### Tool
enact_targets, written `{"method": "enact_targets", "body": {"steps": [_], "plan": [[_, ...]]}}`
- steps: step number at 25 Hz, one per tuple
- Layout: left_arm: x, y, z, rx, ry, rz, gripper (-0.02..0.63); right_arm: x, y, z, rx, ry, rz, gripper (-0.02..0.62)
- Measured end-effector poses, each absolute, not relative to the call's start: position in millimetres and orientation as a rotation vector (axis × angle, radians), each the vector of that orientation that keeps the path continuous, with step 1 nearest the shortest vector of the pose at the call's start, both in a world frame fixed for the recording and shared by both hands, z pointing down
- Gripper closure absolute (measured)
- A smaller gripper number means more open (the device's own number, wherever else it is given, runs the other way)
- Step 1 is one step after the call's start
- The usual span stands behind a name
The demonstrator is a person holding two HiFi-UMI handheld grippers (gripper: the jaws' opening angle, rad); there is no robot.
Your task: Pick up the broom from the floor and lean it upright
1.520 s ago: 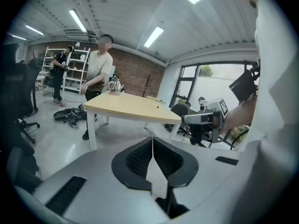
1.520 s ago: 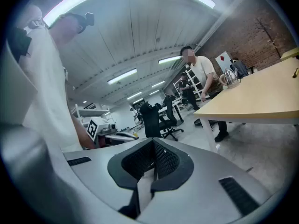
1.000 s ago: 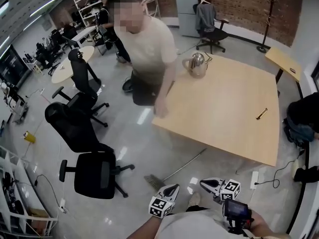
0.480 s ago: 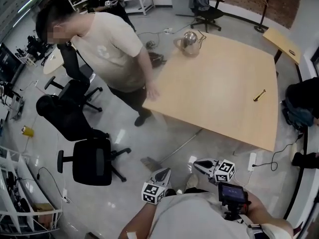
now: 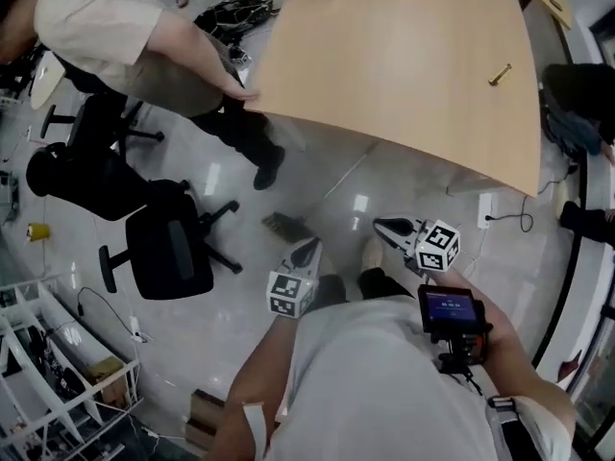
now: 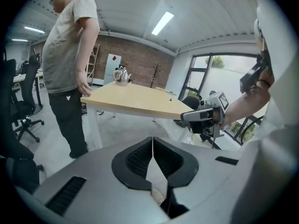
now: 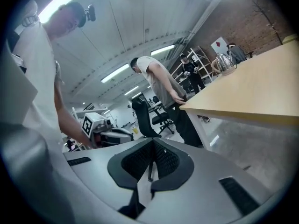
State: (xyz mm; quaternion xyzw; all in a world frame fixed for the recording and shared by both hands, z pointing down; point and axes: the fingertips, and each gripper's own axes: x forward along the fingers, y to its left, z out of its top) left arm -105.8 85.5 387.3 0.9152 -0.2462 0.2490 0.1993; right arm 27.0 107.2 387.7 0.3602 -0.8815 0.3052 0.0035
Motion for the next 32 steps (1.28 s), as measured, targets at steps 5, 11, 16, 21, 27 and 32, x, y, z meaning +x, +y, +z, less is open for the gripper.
{"method": "enact_targets", "body": {"steps": [5, 11, 16, 21, 27, 32], "plan": [[-77.6, 111.1, 418.2, 2.561, -0.501, 0.703, 0.592, 46.1, 149.6, 408.8, 1.293, -2.635, 1.040, 0.580], [-66.9, 110.1, 444.7, 2.565, -0.474, 0.744, 0.592, 54.4, 145.5, 428.6, 1.333, -2.626, 1.046, 0.580], [-69.4, 91.8, 454.1, 2.563, -0.508, 0.734, 0.592, 45.8, 137.8, 446.8, 1.267, -2.601, 1.062, 0.580], [-59.9, 75.5, 488.8, 2.584, -0.513, 0.702, 0.592, 43.1, 122.7, 488.7, 1.193, -2.617, 1.044, 0.580], [-79.7, 79.6, 559.0, 2.544, -0.514, 0.802, 0.592, 23.6, 114.5, 555.5, 1.132, -2.631, 1.050, 0.580], [-37.1, 61.5, 613.6, 2.620, -0.436, 0.836, 0.592, 64.6, 110.1, 600.7, 1.173, -2.597, 0.959, 0.580]]}}
